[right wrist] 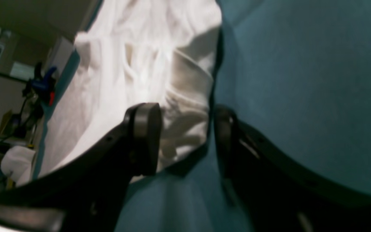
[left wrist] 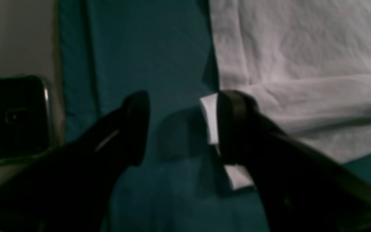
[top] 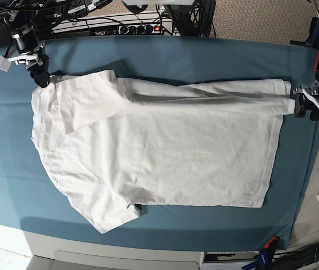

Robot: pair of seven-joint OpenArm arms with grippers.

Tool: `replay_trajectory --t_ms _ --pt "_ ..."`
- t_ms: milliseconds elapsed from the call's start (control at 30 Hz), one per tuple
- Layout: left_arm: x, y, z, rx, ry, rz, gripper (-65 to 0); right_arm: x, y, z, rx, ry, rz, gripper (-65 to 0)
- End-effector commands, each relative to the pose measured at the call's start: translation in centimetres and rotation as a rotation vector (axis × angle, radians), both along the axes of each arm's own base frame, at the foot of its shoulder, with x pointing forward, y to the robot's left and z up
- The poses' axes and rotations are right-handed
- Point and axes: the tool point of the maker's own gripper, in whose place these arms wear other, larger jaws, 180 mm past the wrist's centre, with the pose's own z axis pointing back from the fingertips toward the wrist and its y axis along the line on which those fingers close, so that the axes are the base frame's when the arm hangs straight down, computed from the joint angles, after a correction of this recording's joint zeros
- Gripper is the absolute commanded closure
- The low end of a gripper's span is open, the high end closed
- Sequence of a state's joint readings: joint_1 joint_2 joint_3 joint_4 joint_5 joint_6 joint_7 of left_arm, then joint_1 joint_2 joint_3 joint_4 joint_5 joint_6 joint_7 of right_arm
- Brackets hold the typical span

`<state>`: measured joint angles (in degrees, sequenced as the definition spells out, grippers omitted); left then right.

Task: Fold the T-shirt properly
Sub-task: 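Regrasp the folded shirt edge with both grippers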

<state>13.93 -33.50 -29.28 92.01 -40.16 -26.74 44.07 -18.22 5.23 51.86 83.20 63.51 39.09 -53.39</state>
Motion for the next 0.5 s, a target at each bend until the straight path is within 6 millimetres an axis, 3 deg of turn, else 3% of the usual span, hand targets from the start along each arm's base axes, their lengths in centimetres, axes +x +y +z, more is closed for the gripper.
replay_trajectory --t_ms 0,267,467 --pt "0.7 0.4 1.5 0.01 -0.042 -0.006 -34.1 0.7 -0.7 1.6 -0.023 -0.059 -0.002 -27.9" --pt "0.7 0.4 1.4 0.01 -0.041 -0.006 -34.2 1.5 -0.4 2.6 0.007 -0.106 0.011 -27.9" --pt "0.7 0.4 1.4 0.01 -0.041 -0.006 -34.1 1.2 0.1 1.9 0.007 -0.064 0.039 -27.9"
